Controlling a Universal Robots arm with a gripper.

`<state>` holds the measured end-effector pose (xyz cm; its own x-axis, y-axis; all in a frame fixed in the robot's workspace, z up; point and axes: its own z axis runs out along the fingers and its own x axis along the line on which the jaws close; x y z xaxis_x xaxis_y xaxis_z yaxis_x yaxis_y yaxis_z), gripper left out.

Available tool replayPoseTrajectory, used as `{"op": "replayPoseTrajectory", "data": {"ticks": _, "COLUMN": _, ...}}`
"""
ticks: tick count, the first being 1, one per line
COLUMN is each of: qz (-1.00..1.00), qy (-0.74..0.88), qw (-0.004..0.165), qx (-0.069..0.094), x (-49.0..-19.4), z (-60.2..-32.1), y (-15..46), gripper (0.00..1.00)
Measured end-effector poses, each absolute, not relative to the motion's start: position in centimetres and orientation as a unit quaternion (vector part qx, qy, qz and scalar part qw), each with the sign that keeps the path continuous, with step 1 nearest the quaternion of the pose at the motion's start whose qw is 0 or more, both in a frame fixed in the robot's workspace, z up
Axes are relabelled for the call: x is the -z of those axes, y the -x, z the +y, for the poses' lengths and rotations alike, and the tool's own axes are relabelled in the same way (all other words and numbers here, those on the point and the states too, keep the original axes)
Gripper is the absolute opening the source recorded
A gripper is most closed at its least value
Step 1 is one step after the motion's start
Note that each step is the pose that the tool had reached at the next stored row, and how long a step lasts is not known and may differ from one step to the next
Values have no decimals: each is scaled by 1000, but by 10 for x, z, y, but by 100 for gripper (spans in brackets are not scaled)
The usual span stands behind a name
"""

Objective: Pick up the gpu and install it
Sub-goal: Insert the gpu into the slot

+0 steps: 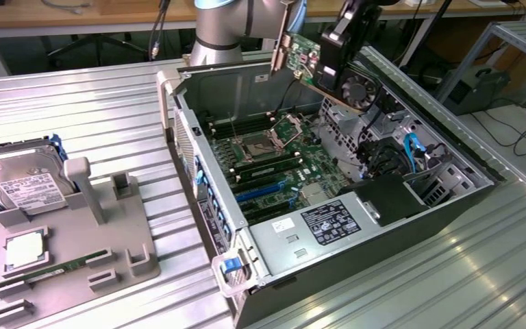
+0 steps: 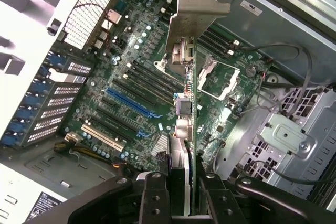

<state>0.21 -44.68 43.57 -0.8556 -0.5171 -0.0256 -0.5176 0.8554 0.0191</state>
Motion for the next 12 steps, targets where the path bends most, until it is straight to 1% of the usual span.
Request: {"op": "replayPoseTrajectory", "data": {"ticks": 12, "qz": 951, "qy": 309, "qw": 9, "qx": -13, "x": -436, "z": -447, "y": -2, "gripper": 27}}
